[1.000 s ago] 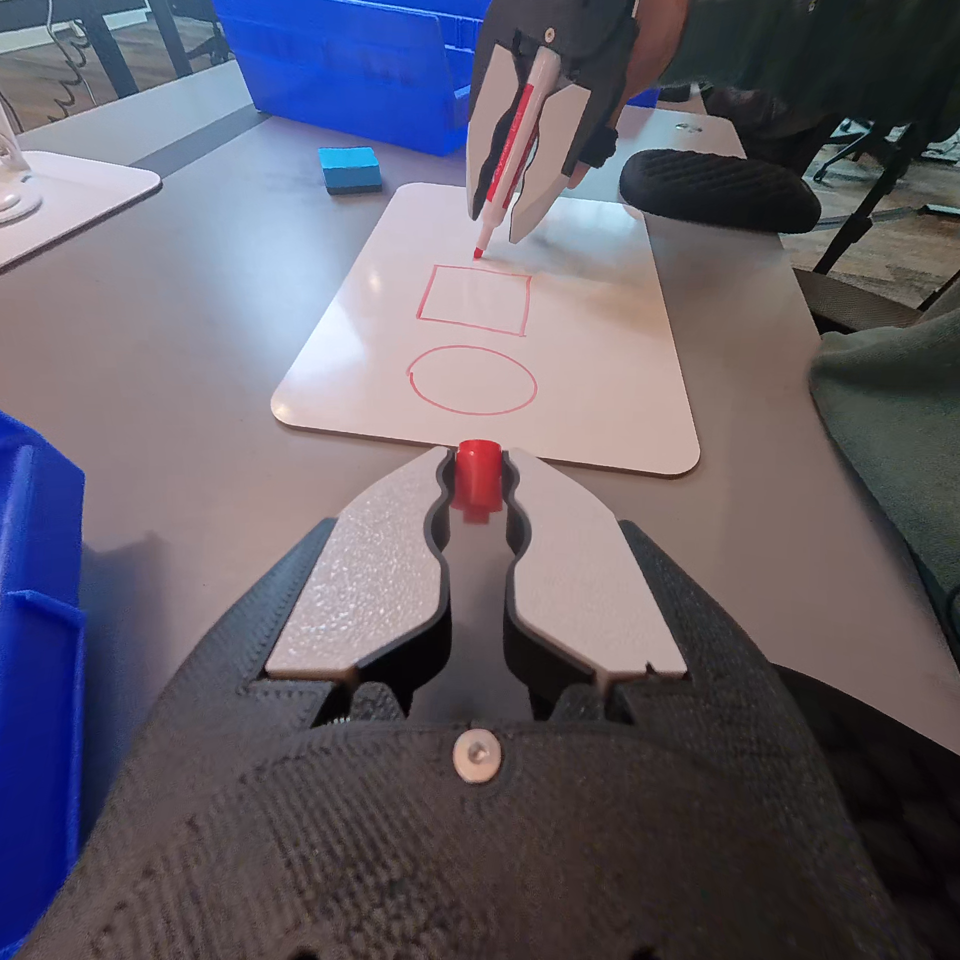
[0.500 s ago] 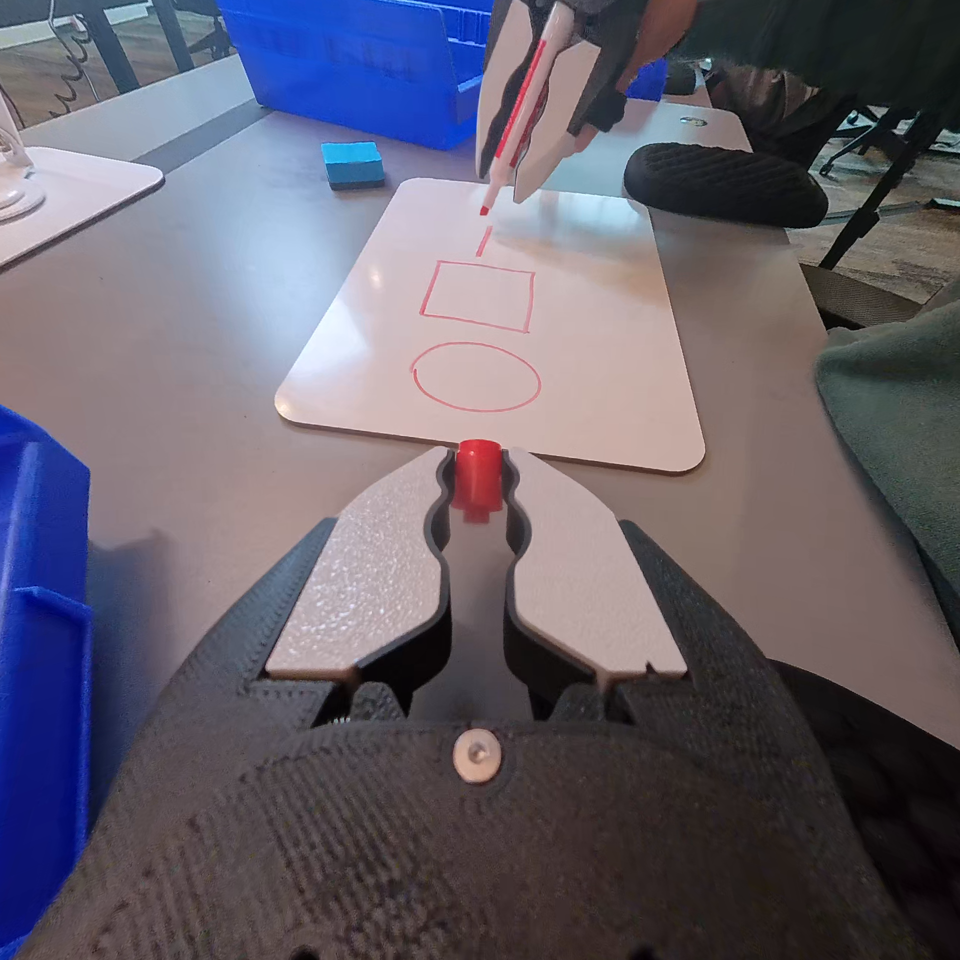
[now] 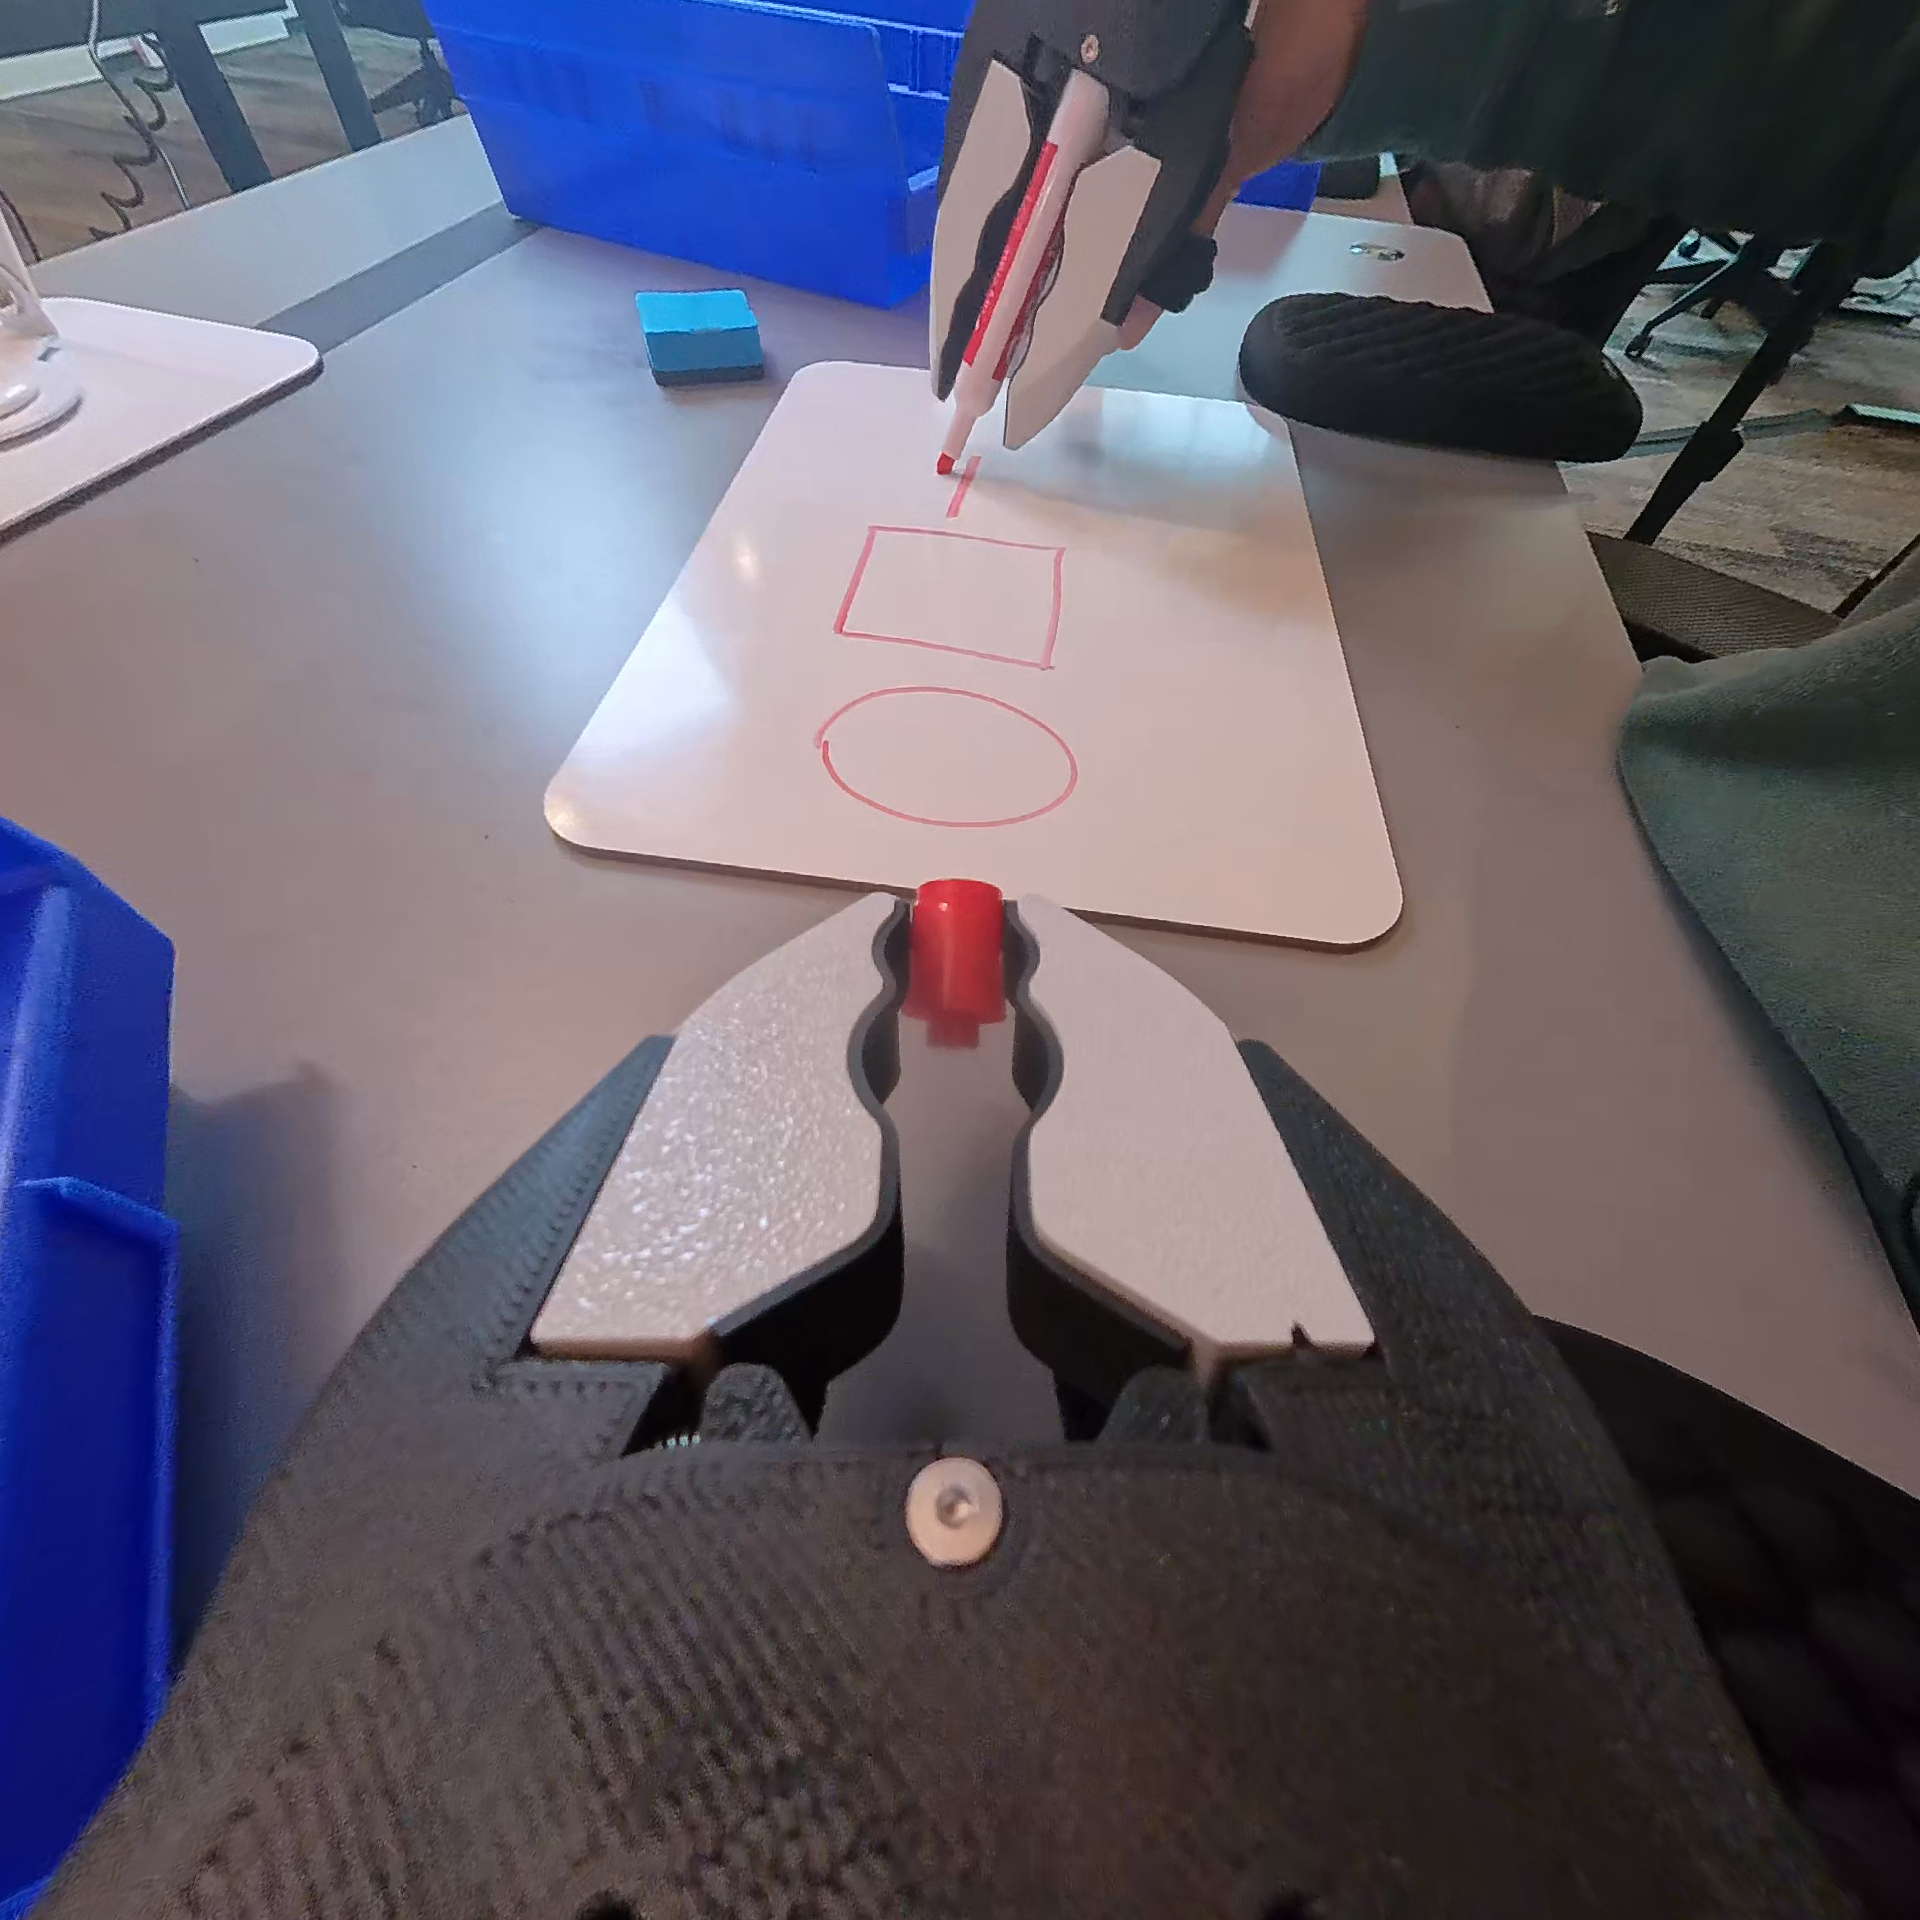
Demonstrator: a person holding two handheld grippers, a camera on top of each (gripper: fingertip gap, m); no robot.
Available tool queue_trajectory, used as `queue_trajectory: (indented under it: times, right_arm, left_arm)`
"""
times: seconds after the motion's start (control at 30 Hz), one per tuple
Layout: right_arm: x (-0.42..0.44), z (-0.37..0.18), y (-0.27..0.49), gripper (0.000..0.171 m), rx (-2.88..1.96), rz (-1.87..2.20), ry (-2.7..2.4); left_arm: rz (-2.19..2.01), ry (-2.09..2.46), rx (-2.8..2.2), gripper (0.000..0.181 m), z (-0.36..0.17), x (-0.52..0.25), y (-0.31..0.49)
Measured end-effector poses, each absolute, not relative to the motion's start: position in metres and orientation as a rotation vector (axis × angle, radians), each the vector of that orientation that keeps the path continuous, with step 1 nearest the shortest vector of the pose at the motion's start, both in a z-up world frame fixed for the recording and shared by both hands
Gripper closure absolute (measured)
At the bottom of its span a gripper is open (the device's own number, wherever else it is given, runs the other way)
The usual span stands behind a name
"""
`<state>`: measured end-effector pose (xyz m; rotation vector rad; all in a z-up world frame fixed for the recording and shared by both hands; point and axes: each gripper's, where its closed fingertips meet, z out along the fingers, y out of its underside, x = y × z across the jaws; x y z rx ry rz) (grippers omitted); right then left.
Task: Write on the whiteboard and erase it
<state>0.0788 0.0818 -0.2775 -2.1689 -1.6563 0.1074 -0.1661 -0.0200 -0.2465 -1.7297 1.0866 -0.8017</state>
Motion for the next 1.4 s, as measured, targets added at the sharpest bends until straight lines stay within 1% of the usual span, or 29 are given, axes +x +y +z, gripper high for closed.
queue_trajectory:
  times: [0.37,0.57,0.77,0.93,1.07,1.4]
  right_arm:
    - [0.101,-0.277,0.075,0.138,-2.206,0.064,-1.635]
    - [0.099,-0.277,0.072,0.138,-2.199,0.071,-1.646]
    - [0.085,-0.277,0.048,0.138,-2.19,0.149,-1.7]
    - [0.101,-0.264,0.071,0.138,-2.207,0.149,-1.557]
    - [0.117,-0.267,0.09,0.137,-2.256,0.156,-1.472]
    - [0.118,-0.272,0.103,0.137,-2.281,0.164,-1.47]
  left_arm:
    - [-0.796,1.092,-1.732,0.164,-0.247,-0.166,-0.02]
    - [-0.789,1.098,-1.729,0.164,-0.248,-0.165,-0.021]
    - [-0.791,1.096,-1.728,0.164,-0.247,-0.165,-0.021]
    - [-0.789,1.093,-1.727,0.164,-0.247,-0.166,-0.02]
    - [-0.789,1.099,-1.727,0.164,-0.247,-0.165,-0.021]
    - [-0.804,1.084,-1.732,0.165,-0.246,-0.167,-0.02]
